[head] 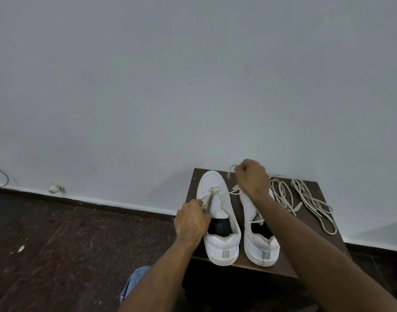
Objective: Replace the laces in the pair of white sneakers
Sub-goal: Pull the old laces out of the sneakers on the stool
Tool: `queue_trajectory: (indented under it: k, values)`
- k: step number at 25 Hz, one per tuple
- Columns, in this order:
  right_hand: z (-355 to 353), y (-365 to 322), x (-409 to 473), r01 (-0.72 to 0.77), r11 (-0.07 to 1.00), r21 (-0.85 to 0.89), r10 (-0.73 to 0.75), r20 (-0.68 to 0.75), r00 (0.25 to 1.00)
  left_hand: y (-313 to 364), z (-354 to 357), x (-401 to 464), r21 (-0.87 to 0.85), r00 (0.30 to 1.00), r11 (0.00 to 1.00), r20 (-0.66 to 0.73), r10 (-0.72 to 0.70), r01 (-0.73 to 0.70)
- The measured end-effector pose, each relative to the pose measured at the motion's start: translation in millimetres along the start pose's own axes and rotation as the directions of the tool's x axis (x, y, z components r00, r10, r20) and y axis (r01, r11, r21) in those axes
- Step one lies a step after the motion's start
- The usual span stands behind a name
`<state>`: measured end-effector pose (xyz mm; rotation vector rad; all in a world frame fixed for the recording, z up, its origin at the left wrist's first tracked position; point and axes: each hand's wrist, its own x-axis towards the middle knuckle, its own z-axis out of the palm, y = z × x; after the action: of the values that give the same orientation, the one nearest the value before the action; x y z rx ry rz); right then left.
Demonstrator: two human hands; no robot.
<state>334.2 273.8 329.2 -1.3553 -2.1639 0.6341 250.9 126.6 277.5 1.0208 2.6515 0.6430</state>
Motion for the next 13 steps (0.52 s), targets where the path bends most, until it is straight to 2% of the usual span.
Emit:
queue_trajectory:
  k: [1,2,4,6,9,13]
  values:
    - [-14,3,8,-0.05,0.994,0.101,0.053,-0.027,0.998,0,0,0,0.002,1.0,1.0,-0.007,0.004,-0.004]
    - [-26,6,12,-0.023,0.994,0.104,0.022,0.017,1.0,1,0,0,0.009,1.0,1.0,-0.008,0.006,-0.006]
    - [-37,7,4,0.154,0.988,-0.028,-0.144,0.227,0.963,2,0,0,0.02,1.0,1.0,-0.009,0.014,-0.014]
    - [-29,9,-22,0.348,0.925,-0.152,-0.275,0.362,0.89,3,-1,-1,0.026,1.0,1.0,0.0,0.013,-0.013]
    - [-6,7,-72,0.498,0.853,-0.156,-0.399,0.419,0.815,4,-7,-1,0.035,0.999,0.999,0.037,0.016,-0.017]
    - [10,-8,-116,0.635,0.723,-0.272,-0.425,0.55,0.719,0,-17,6,-0.04,0.991,0.999,0.131,0.023,-0.018]
